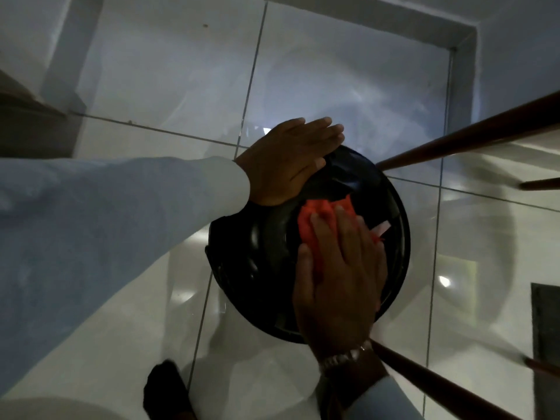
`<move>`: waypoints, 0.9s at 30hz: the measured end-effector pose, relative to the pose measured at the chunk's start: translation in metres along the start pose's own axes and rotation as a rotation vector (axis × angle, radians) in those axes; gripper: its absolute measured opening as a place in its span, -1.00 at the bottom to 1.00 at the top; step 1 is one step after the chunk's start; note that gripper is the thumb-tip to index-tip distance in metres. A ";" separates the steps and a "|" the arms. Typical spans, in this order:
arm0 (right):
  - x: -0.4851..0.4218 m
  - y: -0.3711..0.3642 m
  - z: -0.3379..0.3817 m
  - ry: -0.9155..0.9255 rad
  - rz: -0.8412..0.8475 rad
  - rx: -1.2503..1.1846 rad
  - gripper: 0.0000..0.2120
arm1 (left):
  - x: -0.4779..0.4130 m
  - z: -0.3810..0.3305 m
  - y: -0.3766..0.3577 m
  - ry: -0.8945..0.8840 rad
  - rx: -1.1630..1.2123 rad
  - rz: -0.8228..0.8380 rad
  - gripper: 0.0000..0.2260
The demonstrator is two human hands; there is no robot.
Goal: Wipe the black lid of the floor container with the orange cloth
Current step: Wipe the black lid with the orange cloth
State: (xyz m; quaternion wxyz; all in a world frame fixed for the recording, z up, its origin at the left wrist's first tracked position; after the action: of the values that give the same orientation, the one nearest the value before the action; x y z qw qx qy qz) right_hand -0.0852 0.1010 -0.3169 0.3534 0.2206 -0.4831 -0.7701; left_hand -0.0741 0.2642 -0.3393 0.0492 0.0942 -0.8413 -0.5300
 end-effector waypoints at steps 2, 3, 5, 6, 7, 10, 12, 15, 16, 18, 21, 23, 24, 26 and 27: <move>-0.003 -0.010 0.021 0.015 0.000 0.004 -0.56 | 0.000 0.000 0.000 -0.006 -0.005 -0.004 -0.57; 0.003 -0.016 0.033 0.107 0.023 0.004 -0.56 | 0.002 0.000 -0.001 -0.011 -0.010 -0.003 -0.56; 0.024 -0.018 0.039 0.287 0.063 -0.007 -0.58 | 0.002 -0.002 -0.002 -0.030 -0.019 0.007 -0.57; 0.032 -0.014 0.034 0.332 0.064 -0.015 -0.59 | 0.002 -0.003 -0.002 -0.037 -0.025 0.015 -0.58; 0.034 -0.010 0.029 0.335 0.044 -0.019 -0.59 | 0.002 -0.005 -0.002 -0.051 -0.034 0.022 -0.58; 0.026 -0.012 0.025 0.226 -0.035 0.024 -0.60 | 0.003 -0.014 -0.002 -0.158 -0.075 0.035 -0.58; 0.029 -0.016 0.033 0.272 -0.047 0.035 -0.61 | 0.004 -0.017 -0.004 -0.193 -0.103 0.042 -0.58; 0.046 -0.014 0.035 0.463 -0.007 -0.056 -0.65 | 0.003 -0.018 -0.007 -0.187 -0.125 0.072 -0.58; 0.047 -0.012 0.036 0.496 0.006 -0.088 -0.67 | 0.002 -0.018 -0.007 -0.183 -0.123 0.068 -0.58; 0.039 -0.014 0.049 0.532 0.044 -0.146 -0.69 | 0.002 -0.017 -0.005 -0.175 -0.111 0.048 -0.59; 0.026 -0.034 0.087 0.542 0.098 -0.024 -0.67 | 0.002 -0.015 -0.006 -0.156 -0.091 0.058 -0.59; 0.020 -0.050 0.101 0.485 0.165 0.130 -0.61 | 0.002 -0.016 -0.009 -0.171 -0.098 0.077 -0.59; 0.020 -0.056 0.105 0.466 0.202 0.175 -0.58 | 0.002 -0.017 -0.010 -0.182 -0.110 0.082 -0.59; 0.024 -0.061 0.107 0.464 0.259 0.239 -0.54 | 0.002 -0.017 -0.009 -0.205 -0.131 0.079 -0.58; 0.025 -0.061 0.108 0.479 0.280 0.272 -0.53 | 0.002 -0.018 -0.008 -0.216 -0.140 0.076 -0.58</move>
State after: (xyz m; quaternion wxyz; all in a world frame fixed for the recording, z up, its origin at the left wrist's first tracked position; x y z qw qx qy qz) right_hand -0.1954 0.1626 -0.3251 0.5271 0.3726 -0.5102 -0.5683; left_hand -0.0718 0.2448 -0.3387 -0.0152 0.0008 -0.8057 -0.5921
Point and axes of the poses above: each hand's wrist, its own x-axis away from the middle knuckle, its own y-axis out of the back of the hand, z = x × y, the point moved 8 cm from there along -x, towards the middle knuckle, and after that the axes turned 6 degrees about -x, right-handed, at the moved point
